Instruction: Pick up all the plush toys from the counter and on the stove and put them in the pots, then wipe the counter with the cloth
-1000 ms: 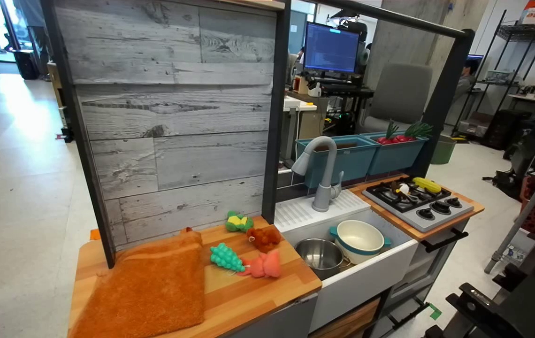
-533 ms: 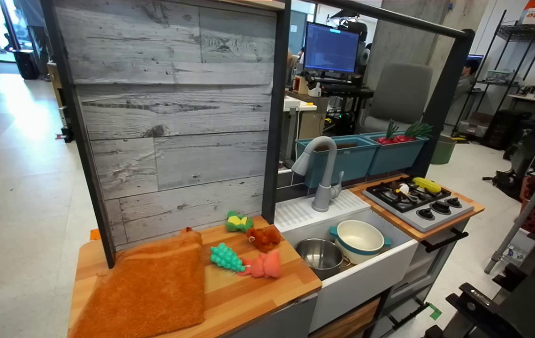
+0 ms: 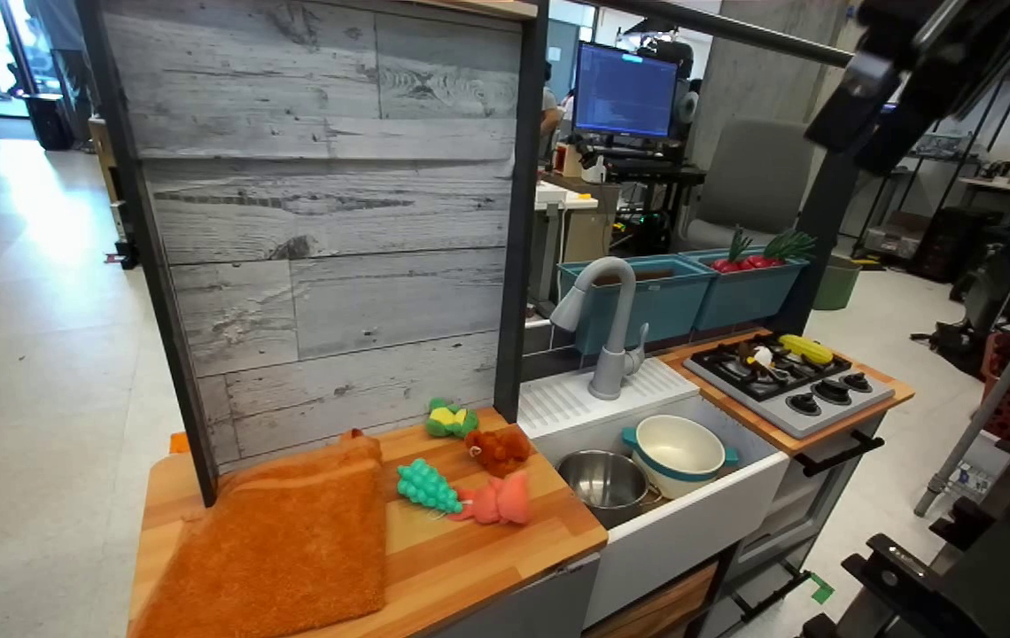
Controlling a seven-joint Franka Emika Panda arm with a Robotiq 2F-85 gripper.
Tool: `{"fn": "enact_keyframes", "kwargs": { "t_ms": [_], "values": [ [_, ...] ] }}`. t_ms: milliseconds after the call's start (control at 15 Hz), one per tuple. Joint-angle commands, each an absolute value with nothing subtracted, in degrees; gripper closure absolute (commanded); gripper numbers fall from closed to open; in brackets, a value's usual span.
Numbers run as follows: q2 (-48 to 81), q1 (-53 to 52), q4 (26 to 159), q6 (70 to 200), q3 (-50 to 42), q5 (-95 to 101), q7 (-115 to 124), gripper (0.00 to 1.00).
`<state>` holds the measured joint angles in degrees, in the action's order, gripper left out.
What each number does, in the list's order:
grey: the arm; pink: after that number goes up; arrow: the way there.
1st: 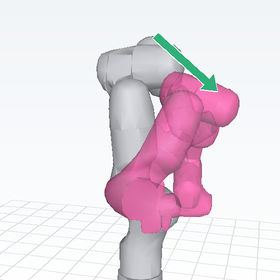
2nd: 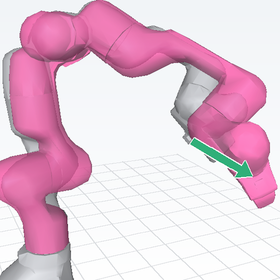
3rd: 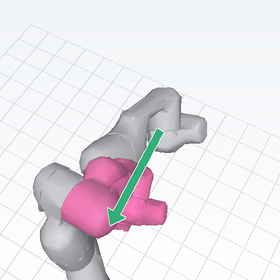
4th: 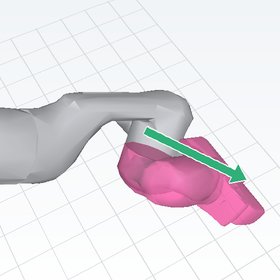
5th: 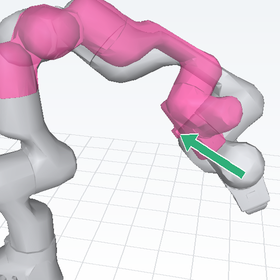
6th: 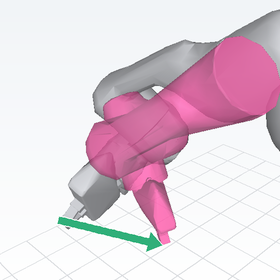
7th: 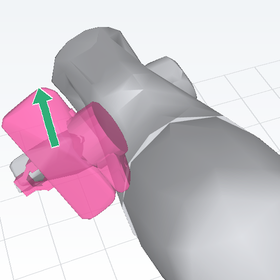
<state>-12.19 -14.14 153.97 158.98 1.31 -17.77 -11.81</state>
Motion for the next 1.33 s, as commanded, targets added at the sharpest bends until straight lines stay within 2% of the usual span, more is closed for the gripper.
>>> {"fn": "enact_keyframes", "kwargs": {
  "t_ms": [0, 333, 400, 600, 867, 1267],
  "values": [
    [2.3, -24.7, 144.5, 161.1, -7.2, -33.6, -26.3, 0.00],
    [20.2, -19.1, 129.5, 157.3, -2.9, -50.1, -41.3, 0.00],
    [13.3, -21.6, 137.2, 160.3, -4.0, -46.0, -36.9, 0.00],
    [20.4, -19.9, 130.7, 158.8, -3.7, -48.2, -39.5, 0.00],
    [20.9, -20.7, 131.7, 161.6, -3.8, -47.7, -40.1, 0.00],
    [37.2, -17.7, 120.0, 167.3, -2.1, -50.1, -42.6, 0.00]
  ]
}}
